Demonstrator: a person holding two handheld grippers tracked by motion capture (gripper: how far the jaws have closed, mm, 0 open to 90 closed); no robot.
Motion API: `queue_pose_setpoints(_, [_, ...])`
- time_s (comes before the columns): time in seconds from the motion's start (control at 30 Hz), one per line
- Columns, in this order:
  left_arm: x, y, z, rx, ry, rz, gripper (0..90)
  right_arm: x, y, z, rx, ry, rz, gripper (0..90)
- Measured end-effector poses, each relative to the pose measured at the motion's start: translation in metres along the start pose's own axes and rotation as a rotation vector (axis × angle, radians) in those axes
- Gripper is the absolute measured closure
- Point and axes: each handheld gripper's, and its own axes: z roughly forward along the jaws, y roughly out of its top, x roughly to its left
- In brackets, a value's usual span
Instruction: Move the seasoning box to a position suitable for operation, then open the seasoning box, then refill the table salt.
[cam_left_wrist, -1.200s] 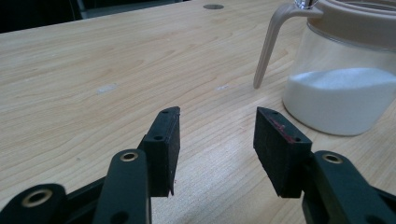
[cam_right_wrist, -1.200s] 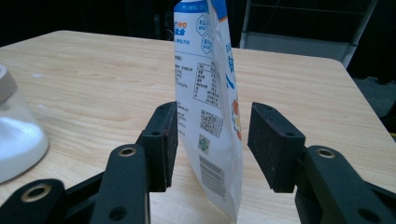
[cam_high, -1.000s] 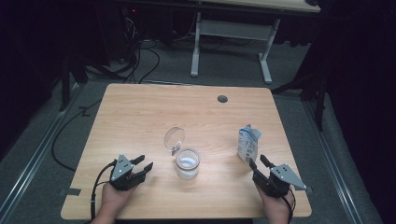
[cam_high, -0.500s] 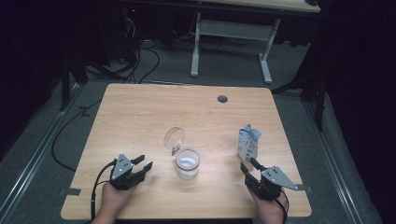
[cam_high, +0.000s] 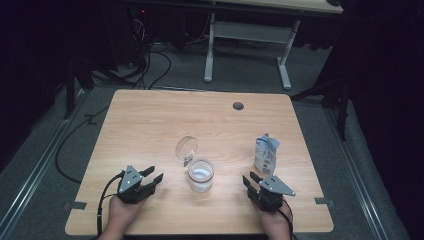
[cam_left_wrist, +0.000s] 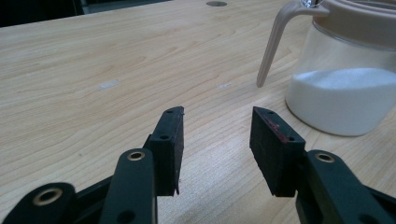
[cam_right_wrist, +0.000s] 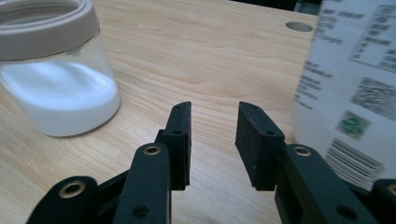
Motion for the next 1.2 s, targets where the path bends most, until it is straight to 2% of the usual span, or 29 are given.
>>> queue_pose_setpoints(0.27, [-0.001, 0.001, -0.004, 0.008, 0.000, -0.028, 57.0, 0.013, -0.003, 0.016, 0.031, 0.046, -0.026, 69.9])
queue_pose_setpoints(0.43, [-0.004, 0.001, -0.008, 0.008, -0.008, -0.038, 58.6, 0.018, -0.003, 0.020, 0.037, 0.054, -0.037, 73.5])
queue_pose_setpoints(0.57, [-0.005, 0.001, -0.010, 0.011, -0.014, -0.061, 59.1, 0.020, -0.001, 0.022, 0.029, 0.058, -0.044, 74.9])
queue_pose_setpoints(0.8, [-0.008, 0.001, -0.012, 0.019, -0.002, -0.094, 63.6, 0.021, 0.001, 0.026, 0.024, 0.061, -0.034, 76.0])
queue_pose_setpoints(0.93, [-0.010, 0.004, -0.010, 0.023, -0.010, -0.111, 68.2, 0.022, 0.001, 0.028, 0.027, 0.068, -0.032, 79.4])
queue_pose_setpoints(1.07, [-0.013, 0.010, -0.002, 0.042, -0.005, -0.101, 74.9, 0.022, 0.000, 0.029, 0.023, 0.081, -0.033, 83.4])
queue_pose_setpoints(1.2, [-0.015, 0.019, 0.005, 0.043, -0.008, -0.108, 82.1, 0.025, 0.000, 0.029, 0.028, 0.095, -0.044, 88.5])
